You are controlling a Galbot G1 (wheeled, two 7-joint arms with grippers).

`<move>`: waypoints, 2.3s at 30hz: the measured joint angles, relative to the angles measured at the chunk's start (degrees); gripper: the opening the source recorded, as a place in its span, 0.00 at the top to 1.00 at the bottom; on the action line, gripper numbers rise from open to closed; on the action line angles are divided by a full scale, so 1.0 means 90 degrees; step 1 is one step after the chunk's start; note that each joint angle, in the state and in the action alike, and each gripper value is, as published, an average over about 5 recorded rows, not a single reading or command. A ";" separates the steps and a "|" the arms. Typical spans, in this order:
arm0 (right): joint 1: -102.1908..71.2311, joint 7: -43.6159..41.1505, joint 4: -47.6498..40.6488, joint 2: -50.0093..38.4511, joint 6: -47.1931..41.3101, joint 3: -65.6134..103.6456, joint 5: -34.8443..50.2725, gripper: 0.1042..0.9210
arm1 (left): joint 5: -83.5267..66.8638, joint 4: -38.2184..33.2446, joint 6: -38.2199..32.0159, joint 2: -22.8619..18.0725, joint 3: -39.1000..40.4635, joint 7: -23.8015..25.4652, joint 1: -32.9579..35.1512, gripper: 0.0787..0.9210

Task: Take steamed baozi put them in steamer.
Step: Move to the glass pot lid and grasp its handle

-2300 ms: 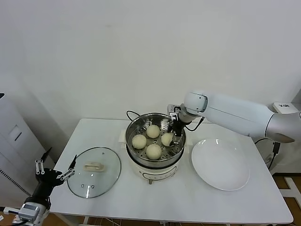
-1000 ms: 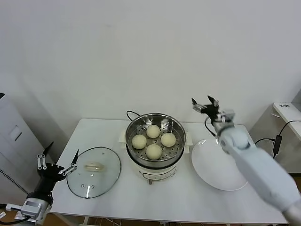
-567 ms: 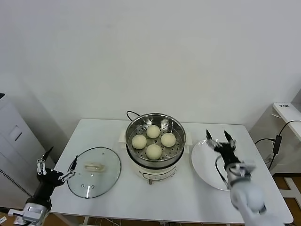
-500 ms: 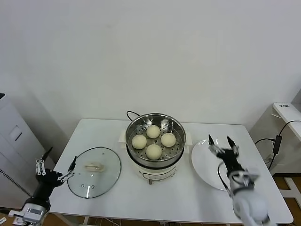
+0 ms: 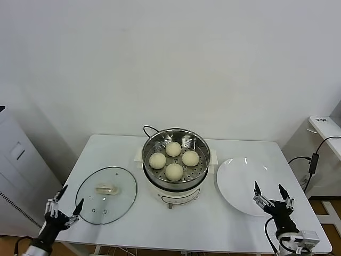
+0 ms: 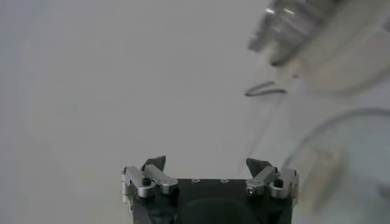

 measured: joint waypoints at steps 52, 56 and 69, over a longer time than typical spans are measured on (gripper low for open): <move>-0.0984 -0.0368 0.0034 0.0701 0.0401 0.0794 -0.0464 0.12 | 0.3578 0.2249 0.0905 -0.0196 0.1441 -0.1186 -0.2505 0.43; -0.0962 -0.0369 0.0018 0.0700 0.0407 0.0775 -0.0469 0.12 | 0.3537 0.2351 0.0913 -0.0217 0.1456 -0.1323 -0.2587 0.56; -0.0960 -0.0381 0.0004 0.0683 0.0464 0.0801 -0.0466 0.12 | 0.3713 0.2790 0.0749 -0.0338 0.1303 -0.1801 -0.2830 0.97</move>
